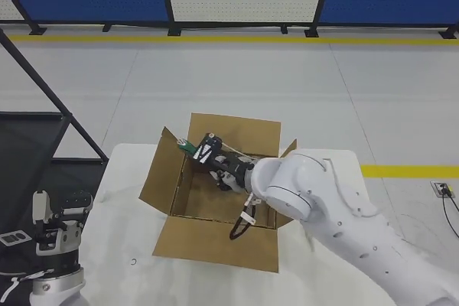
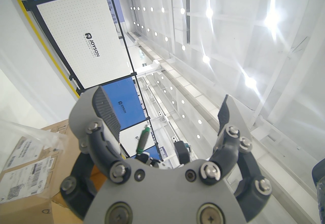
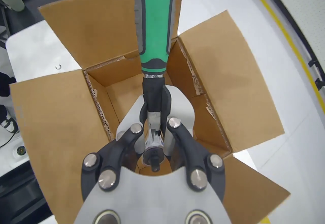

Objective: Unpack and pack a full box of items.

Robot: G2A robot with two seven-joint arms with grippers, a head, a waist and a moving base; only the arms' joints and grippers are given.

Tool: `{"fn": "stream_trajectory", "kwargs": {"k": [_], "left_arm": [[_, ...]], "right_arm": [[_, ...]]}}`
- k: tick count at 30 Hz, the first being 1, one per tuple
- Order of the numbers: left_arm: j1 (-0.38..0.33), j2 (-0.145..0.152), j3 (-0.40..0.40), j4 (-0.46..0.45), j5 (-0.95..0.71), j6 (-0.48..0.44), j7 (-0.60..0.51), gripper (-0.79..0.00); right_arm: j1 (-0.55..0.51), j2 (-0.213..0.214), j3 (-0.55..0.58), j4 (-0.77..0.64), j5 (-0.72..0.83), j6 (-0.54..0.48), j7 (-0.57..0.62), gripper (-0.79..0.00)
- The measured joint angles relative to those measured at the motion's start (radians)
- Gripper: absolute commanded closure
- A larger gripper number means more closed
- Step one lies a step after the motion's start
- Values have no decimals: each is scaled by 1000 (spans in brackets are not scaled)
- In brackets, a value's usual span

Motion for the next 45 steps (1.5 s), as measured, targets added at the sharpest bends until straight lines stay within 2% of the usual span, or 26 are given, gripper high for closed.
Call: {"fn": "stream_trajectory", "kwargs": {"k": [5, 10, 20, 32, 33, 35, 37, 42, 45], "left_arm": [[0, 0, 0, 0, 0, 0, 0, -785], [0, 0, 0, 0, 0, 0, 0, -785], [0, 0, 0, 0, 0, 0, 0, -785], [0, 0, 0, 0, 0, 0, 0, -785], [0, 0, 0, 0, 0, 0, 0, -785], [0, 0, 0, 0, 0, 0, 0, -785], [0, 0, 0, 0, 0, 0, 0, -785], [0, 0, 0, 0, 0, 0, 0, -785], [0, 0, 0, 0, 0, 0, 0, -785]], "right_arm": [[107, -100, -152, 259, 51, -35, 46, 0], [142, -187, -246, 455, 28, 10, 63, 0], [159, -331, -323, 756, 36, 12, 90, 0], [176, -465, -337, 1045, 63, -106, 66, 0], [176, -473, -338, 1060, 64, -111, 65, -114], [176, -492, -338, 1094, 66, -122, 66, -157], [177, -509, -336, 1126, 69, -134, 61, -274], [184, -537, -328, 1189, 75, -159, 48, -354], [188, -548, -322, 1218, 78, -173, 38, -351]]}}
